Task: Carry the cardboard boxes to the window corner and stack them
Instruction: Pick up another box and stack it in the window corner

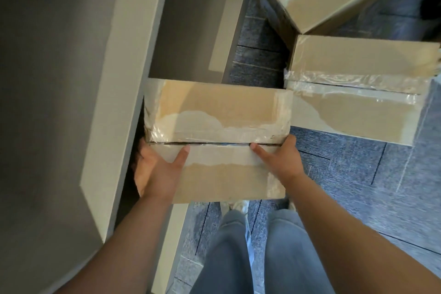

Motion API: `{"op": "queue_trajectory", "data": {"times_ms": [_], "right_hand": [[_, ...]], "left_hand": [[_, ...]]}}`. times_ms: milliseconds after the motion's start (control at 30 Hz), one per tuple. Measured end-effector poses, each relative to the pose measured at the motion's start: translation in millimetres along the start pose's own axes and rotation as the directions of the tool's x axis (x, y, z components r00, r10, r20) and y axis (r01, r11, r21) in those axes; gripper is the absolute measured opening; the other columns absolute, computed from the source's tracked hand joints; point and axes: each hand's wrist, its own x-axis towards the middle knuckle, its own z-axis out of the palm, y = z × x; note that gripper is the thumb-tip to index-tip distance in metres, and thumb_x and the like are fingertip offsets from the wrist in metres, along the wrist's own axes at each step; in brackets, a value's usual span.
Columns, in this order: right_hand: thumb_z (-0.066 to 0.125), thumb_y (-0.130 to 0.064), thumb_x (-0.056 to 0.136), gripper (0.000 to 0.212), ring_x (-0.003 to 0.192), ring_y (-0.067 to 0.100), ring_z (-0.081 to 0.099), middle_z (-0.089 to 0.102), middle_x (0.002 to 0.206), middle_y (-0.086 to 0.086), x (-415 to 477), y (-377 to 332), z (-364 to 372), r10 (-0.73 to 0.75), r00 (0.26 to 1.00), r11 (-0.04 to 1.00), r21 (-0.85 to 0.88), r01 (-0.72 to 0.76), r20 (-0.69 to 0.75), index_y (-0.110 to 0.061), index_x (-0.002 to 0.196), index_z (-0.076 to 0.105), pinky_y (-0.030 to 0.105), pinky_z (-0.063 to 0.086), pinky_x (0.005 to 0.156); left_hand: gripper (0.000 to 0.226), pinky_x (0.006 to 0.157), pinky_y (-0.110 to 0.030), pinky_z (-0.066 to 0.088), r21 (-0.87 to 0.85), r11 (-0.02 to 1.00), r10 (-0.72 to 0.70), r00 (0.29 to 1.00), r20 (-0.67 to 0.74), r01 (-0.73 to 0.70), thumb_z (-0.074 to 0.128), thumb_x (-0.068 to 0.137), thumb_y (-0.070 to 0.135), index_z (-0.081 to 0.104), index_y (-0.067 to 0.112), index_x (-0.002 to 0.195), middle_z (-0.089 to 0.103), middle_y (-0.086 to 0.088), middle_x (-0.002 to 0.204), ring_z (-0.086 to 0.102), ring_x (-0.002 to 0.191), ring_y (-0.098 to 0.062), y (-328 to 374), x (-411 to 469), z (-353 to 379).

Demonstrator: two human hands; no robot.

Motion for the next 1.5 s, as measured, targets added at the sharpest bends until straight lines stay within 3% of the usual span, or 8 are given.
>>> {"op": "queue_trajectory", "data": {"times_ms": [200, 433, 533, 733, 933, 1133, 1300, 1500], "right_hand": [[0.078, -0.045, 0.069, 0.078, 0.115, 0.032, 0.053, 0.052, 0.127, 0.012, -56, -11, -77, -0.030, 0.992, 0.995, -0.097, 0.018, -0.119, -0.006, 0.121, 0.035, 0.036, 0.043, 0.088], [0.078, -0.043, 0.069, 0.070, 0.110, 0.029, 0.055, 0.055, 0.118, 0.007, -140, -18, -184, -0.012, 0.938, 0.999, -0.034, 0.000, -0.345, -0.008, 0.115, 0.038, 0.031, 0.042, 0.079], [0.076, -0.047, 0.070, 0.067, 0.106, 0.031, 0.057, 0.055, 0.111, 0.007, -183, -28, -222, 0.028, 0.899, 0.999, -0.003, -0.033, -0.438, -0.011, 0.109, 0.036, 0.031, 0.042, 0.075], [0.073, -0.050, 0.072, 0.075, 0.108, 0.034, 0.057, 0.056, 0.121, 0.013, -275, -45, -282, 0.120, 0.777, 0.991, 0.121, -0.057, -0.618, -0.007, 0.120, 0.035, 0.036, 0.046, 0.079], [0.073, -0.047, 0.073, 0.078, 0.112, 0.032, 0.055, 0.053, 0.127, 0.011, -388, -40, -306, 0.243, 0.612, 0.952, 0.306, -0.001, -0.753, -0.007, 0.127, 0.033, 0.038, 0.046, 0.085], [0.073, -0.045, 0.074, 0.078, 0.114, 0.031, 0.053, 0.050, 0.130, 0.010, -508, 4, -294, 0.474, 0.393, 0.842, 0.536, 0.059, -0.788, -0.008, 0.129, 0.031, 0.039, 0.045, 0.084], [0.072, -0.047, 0.074, 0.079, 0.113, 0.032, 0.053, 0.050, 0.128, 0.010, -594, 59, -271, 0.654, 0.204, 0.724, 0.680, 0.111, -0.729, -0.007, 0.129, 0.032, 0.043, 0.047, 0.088], [0.071, -0.049, 0.074, 0.079, 0.114, 0.030, 0.052, 0.051, 0.128, 0.009, -694, 146, -225, 0.823, 0.014, 0.549, 0.800, 0.244, -0.568, -0.010, 0.130, 0.031, 0.043, 0.046, 0.091]], "left_hand": [[0.088, 0.098, -0.045, 0.042, -0.132, 0.991, 0.047, 0.996, 0.077, -0.036, 0.074, 0.064, 0.053, 0.038, 0.007, 0.130, 0.049, -0.015, 0.128, 0.046, 0.118, -0.035, 28, -58, -26], [0.092, 0.102, -0.043, 0.039, -0.169, 0.970, 0.202, 0.962, 0.182, -0.172, 0.073, 0.068, 0.053, 0.033, 0.004, 0.135, 0.045, -0.019, 0.135, 0.042, 0.124, -0.037, 106, -125, -64], [0.095, 0.104, -0.045, 0.037, -0.199, 0.943, 0.308, 0.929, 0.206, -0.268, 0.071, 0.068, 0.054, 0.028, 0.006, 0.138, 0.041, -0.017, 0.139, 0.038, 0.128, -0.035, 141, -149, -97], [0.093, 0.098, -0.046, 0.041, -0.276, 0.832, 0.543, 0.809, 0.225, -0.482, 0.072, 0.067, 0.056, 0.030, 0.007, 0.135, 0.042, -0.017, 0.137, 0.043, 0.124, -0.036, 201, -198, -162], [0.095, 0.094, -0.045, 0.044, -0.321, 0.618, 0.786, 0.568, 0.245, -0.717, 0.069, 0.066, 0.060, 0.029, 0.006, 0.133, 0.041, -0.015, 0.133, 0.044, 0.120, -0.034, 230, -261, -226], [0.092, 0.091, -0.047, 0.047, -0.371, 0.323, 0.932, 0.224, 0.285, -0.871, 0.066, 0.064, 0.066, 0.032, 0.008, 0.128, 0.046, -0.012, 0.125, 0.049, 0.114, -0.031, 234, -355, -268], [0.097, 0.100, -0.044, 0.040, -0.400, 0.069, 0.945, -0.068, 0.319, -0.914, 0.064, 0.072, 0.060, 0.025, 0.003, 0.139, 0.039, -0.016, 0.139, 0.039, 0.128, -0.032, 221, -454, -280], [0.090, 0.095, -0.042, 0.042, -0.472, -0.177, 0.864, -0.366, 0.346, -0.864, 0.067, 0.070, 0.058, 0.033, 0.003, 0.133, 0.047, -0.014, 0.131, 0.043, 0.122, -0.032, 158, -586, -280]]}}
